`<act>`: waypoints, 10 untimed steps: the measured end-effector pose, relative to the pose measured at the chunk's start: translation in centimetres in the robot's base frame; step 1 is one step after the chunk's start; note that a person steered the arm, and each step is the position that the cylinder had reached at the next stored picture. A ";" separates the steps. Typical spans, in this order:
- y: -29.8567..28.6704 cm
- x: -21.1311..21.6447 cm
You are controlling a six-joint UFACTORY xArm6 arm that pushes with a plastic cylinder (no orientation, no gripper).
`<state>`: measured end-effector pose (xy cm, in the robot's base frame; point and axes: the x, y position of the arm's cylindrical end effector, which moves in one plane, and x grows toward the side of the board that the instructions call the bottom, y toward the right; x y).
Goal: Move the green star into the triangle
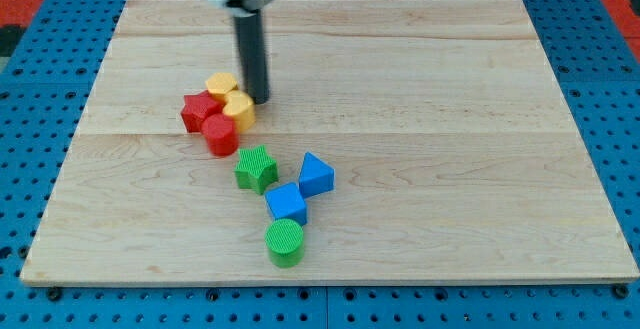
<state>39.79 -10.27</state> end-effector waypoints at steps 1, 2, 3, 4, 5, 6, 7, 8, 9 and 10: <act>-1.7 3.0; 0.0 4.9; -1.0 8.8; -0.1 8.9; 6.6 7.5; 8.0 7.4; 8.0 6.7; 8.0 5.9; 11.3 3.2; 16.5 6.1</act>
<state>45.92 6.24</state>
